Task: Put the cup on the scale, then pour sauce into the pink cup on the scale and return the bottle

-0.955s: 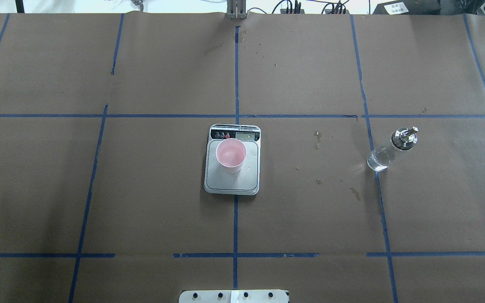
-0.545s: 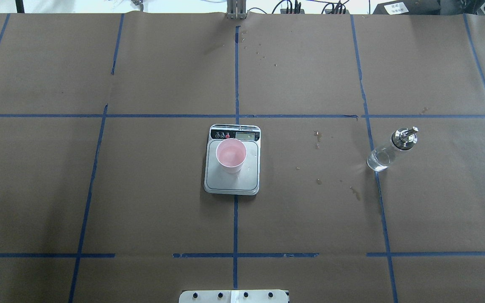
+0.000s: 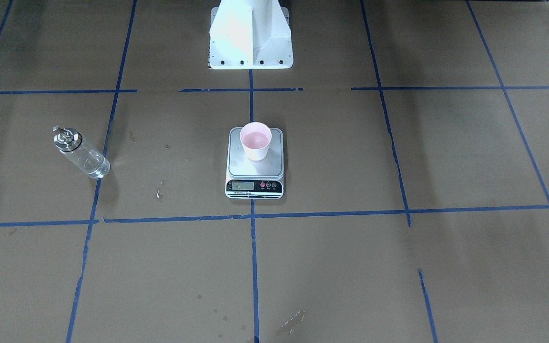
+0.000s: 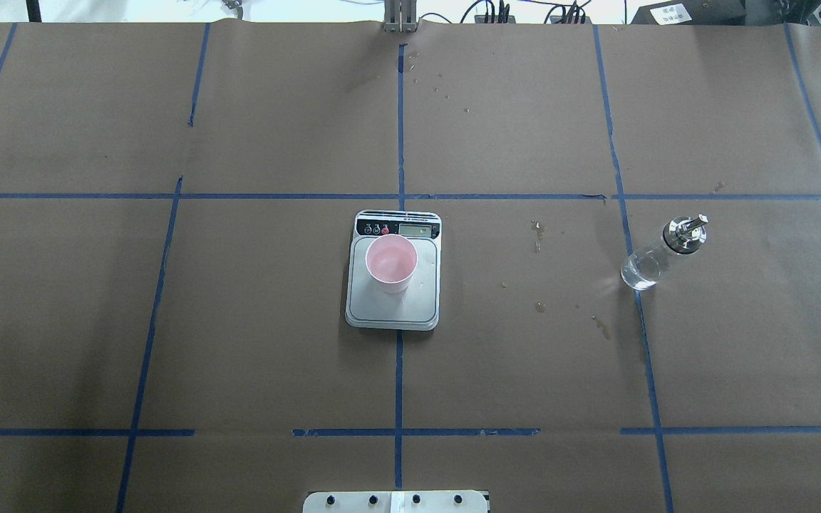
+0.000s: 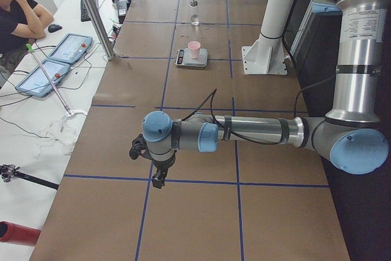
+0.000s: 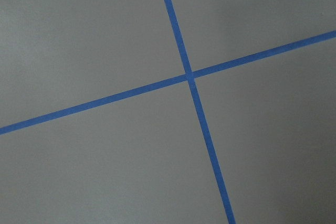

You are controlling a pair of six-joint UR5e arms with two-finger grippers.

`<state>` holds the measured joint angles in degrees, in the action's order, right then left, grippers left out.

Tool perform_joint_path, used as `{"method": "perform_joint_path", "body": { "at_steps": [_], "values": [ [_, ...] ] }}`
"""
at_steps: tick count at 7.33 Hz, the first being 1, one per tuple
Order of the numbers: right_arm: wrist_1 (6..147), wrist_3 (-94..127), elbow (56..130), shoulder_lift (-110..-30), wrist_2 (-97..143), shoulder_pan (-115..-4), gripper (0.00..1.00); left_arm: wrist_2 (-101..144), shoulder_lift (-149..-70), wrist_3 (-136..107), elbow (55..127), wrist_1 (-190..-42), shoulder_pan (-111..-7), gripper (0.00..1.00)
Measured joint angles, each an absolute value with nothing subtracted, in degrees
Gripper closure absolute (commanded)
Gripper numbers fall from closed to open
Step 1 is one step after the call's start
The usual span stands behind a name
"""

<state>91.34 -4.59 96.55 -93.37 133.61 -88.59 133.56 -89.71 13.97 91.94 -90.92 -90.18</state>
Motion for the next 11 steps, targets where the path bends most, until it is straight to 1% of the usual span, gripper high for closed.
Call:
{"method": "perform_joint_path", "body": {
  "at_steps": [4, 11],
  "values": [
    [91.3, -4.6, 96.6, -93.3, 133.7, -88.6, 0.00, 133.8, -89.7, 7.2, 92.4, -90.1, -90.2, 0.00],
    [91.3, -4.6, 96.5, -93.0, 134.5, -88.9, 0.00, 135.0, -89.5, 6.7, 91.9, -90.5, -90.3, 0.00]
  ]
}}
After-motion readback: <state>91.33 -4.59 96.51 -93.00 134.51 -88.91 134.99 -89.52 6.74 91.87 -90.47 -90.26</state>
